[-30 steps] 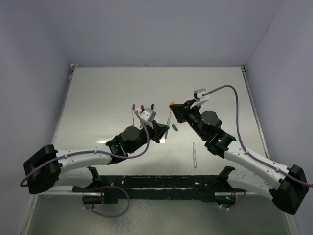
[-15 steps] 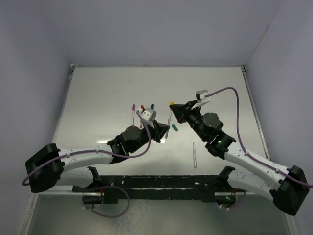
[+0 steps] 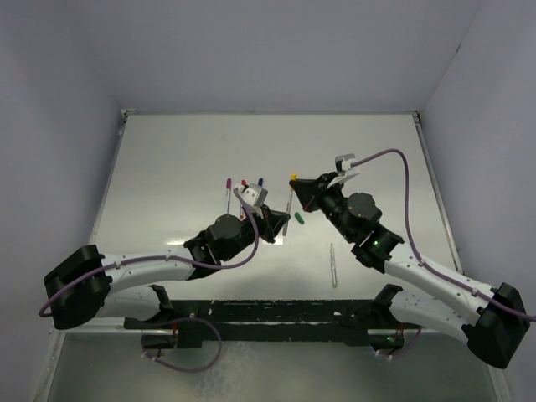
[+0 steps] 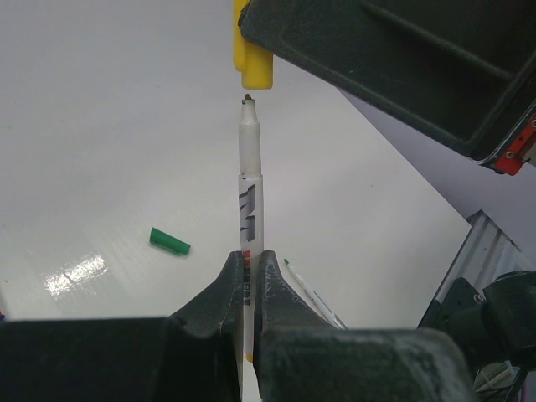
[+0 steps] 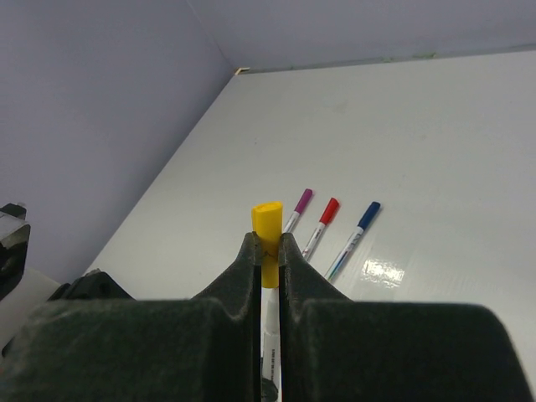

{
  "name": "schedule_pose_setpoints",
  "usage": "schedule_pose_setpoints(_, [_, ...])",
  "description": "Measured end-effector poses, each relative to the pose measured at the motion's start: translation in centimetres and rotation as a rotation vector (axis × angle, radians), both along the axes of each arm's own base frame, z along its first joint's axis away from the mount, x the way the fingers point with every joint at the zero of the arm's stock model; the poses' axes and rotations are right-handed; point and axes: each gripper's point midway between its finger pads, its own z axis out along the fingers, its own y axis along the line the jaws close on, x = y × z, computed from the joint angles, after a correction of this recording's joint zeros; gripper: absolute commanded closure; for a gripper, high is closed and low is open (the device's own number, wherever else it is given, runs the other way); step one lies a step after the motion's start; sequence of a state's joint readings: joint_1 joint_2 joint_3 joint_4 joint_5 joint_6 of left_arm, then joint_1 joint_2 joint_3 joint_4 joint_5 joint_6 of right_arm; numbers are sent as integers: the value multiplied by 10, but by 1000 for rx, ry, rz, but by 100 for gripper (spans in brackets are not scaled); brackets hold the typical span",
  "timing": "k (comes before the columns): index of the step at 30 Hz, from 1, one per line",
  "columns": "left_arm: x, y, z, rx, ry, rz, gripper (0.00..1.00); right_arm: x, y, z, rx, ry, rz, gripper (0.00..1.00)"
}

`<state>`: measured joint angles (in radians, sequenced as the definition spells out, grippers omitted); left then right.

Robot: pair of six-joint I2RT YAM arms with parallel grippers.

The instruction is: Insert the pens into the pen caps

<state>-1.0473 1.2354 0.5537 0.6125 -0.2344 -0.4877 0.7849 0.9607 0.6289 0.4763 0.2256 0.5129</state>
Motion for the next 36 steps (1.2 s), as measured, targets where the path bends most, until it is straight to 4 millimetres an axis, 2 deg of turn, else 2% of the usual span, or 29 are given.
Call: schedule_pose_setpoints(36, [-3, 3, 2, -22, 18, -5, 100, 2, 5, -9, 3, -1, 11, 100])
